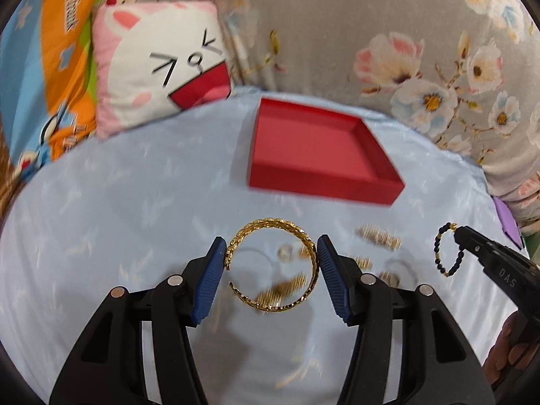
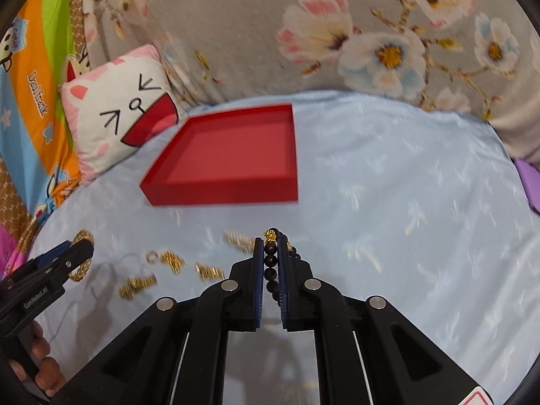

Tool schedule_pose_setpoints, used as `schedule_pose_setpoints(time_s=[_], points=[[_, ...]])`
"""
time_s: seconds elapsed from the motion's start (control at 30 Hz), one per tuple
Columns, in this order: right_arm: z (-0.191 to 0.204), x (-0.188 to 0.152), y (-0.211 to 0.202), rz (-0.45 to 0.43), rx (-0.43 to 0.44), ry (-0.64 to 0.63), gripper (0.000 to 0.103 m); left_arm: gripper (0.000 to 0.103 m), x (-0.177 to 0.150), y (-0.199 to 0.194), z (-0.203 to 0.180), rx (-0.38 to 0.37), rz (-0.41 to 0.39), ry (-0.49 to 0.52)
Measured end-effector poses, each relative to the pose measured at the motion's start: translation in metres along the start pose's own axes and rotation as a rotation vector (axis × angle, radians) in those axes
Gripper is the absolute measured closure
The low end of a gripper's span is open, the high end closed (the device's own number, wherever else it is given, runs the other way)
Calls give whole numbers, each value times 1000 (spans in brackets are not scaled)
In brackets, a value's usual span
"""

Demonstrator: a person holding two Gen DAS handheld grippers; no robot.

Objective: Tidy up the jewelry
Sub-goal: 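Grasp the black-bead bracelet with the right tool while the left tool lifts the bangle, then carry bangle and bead bracelet into the red tray and open both tools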

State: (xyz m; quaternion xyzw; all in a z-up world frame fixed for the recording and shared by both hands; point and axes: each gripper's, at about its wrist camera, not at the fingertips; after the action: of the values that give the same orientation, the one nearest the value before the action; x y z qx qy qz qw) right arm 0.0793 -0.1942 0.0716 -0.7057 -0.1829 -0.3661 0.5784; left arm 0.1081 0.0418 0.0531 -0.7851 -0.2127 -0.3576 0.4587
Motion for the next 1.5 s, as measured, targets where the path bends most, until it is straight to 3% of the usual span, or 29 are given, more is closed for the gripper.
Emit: schedule_pose_setpoints(time_s=[0.23,0.43,0.63,0.93,1.0,1.07,1.13,1.2,1.37,1.5], points=[[24,83,40,-44,75,-1,96,49,91,53,-6,-23,-27,62],[43,133,106,-22,106,8,96,49,140,125,6,-44,5,56],[63,156,171,33,124,11,96,49,155,188,17,-11,50,65],[72,162,222,66,68,-22,95,48,159,236,24,20,101,91],[71,163,226,65,55,-20,90,48,161,242,25,23,105,89],[68,164,223,44,39,-13,69,43,163,241,28,26,95,75],[64,163,212,-2,6,-7,58,33,166,236,29,34,69,61],[59,162,202,-31,1,-6,55,25,167,230,29,44,46,60],[44,145,163,-64,33,9,55,25,163,197,29,30,15,50],[35,109,121,-74,57,-2,54,22,138,158,26,24,0,63]])
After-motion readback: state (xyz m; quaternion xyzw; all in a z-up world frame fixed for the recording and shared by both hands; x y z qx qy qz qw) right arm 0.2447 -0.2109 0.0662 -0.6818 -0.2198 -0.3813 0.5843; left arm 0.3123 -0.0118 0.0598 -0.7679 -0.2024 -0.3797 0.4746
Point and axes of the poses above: each gripper's, at about its wrist camera, not at the fingertips, and y roughly the way its jaws point, z to its left, x to its top, and after that the axes turned 15 degrees about -x, right-handed
